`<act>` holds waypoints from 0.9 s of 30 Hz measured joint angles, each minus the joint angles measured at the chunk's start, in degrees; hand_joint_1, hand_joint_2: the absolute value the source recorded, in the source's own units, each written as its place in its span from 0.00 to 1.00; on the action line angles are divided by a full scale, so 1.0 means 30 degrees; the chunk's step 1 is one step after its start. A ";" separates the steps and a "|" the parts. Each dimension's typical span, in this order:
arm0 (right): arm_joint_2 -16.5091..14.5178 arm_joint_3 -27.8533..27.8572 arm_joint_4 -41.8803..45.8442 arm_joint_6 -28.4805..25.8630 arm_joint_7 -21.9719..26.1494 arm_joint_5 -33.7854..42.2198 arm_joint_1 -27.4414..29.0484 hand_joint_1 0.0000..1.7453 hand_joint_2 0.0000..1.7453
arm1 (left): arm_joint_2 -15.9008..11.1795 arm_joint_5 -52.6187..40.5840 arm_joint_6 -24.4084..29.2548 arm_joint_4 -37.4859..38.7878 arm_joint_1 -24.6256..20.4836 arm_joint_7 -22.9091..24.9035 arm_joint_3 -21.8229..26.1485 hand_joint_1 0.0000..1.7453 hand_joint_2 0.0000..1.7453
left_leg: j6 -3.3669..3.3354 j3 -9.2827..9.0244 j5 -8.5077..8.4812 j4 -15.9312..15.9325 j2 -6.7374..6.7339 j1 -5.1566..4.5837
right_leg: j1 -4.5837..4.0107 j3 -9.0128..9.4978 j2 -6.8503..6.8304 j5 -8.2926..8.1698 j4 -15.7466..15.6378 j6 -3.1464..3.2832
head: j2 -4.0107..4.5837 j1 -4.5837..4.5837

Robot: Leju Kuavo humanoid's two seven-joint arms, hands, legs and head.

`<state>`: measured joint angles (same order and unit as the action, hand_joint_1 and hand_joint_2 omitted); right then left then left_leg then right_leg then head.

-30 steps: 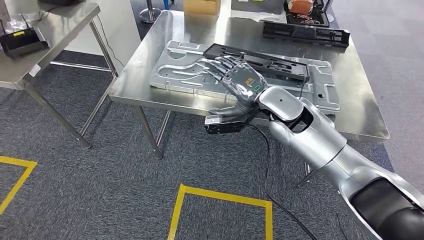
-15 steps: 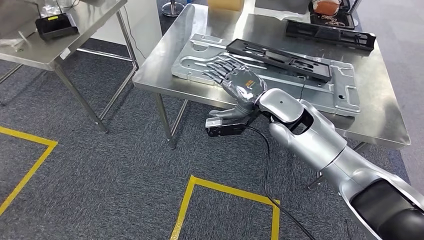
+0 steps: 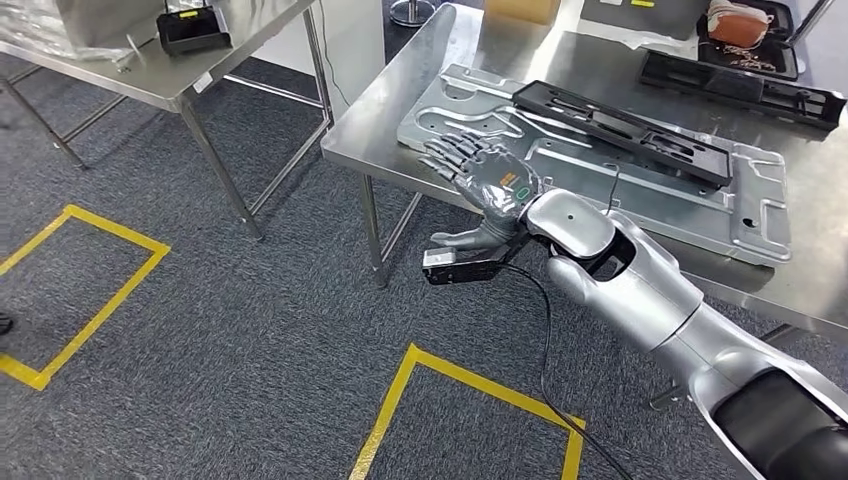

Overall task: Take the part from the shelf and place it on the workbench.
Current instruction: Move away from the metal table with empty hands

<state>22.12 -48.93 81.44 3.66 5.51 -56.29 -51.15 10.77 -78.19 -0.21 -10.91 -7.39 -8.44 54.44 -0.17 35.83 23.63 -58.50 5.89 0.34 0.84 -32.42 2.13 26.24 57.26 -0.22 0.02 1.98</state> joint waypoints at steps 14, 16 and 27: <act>-0.0982 -0.0004 -0.0036 -0.0630 0.0425 -0.0783 0.0977 0.00 0.00 | -0.0087 0.0180 0.0468 -0.0020 0.0101 0.0395 -0.0026 0.00 0.00 | -0.0087 -0.0337 0.0158 0.0073 -0.2494 -0.0047 | -0.0201 0.0037 -0.2839 0.0106 0.0121 -0.0270 | 0.0000 0.0005; -0.1069 0.0088 -0.0151 -0.1183 0.0584 -0.0725 0.1362 0.00 0.00 | -0.0089 0.0169 0.0461 -0.0020 0.0129 0.0668 -0.0028 0.00 0.00 | -0.0346 -0.0327 0.0002 0.0233 -0.2143 0.0029 | -0.0099 -0.0067 -0.2317 0.0486 0.0487 -0.0497 | 0.0000 -0.0003; -0.3333 0.1582 -0.3841 -0.6451 0.2515 0.0386 0.6311 0.00 0.00 | -0.0057 0.0009 0.0382 -0.0018 0.0224 0.1229 -0.0062 0.00 0.00 | -0.0240 0.0136 -0.0470 0.0193 0.0150 0.0095 | -0.0101 0.0158 0.0730 0.0327 0.0228 -0.0156 | 0.0000 -0.0005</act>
<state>12.12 -44.19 69.92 -15.70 13.05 -55.13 -32.22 10.60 -78.16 0.94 -10.97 -6.72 -4.75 54.25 -0.89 36.24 22.22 -57.92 6.34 0.63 0.54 -31.95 4.32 27.22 57.95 -0.69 0.02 1.97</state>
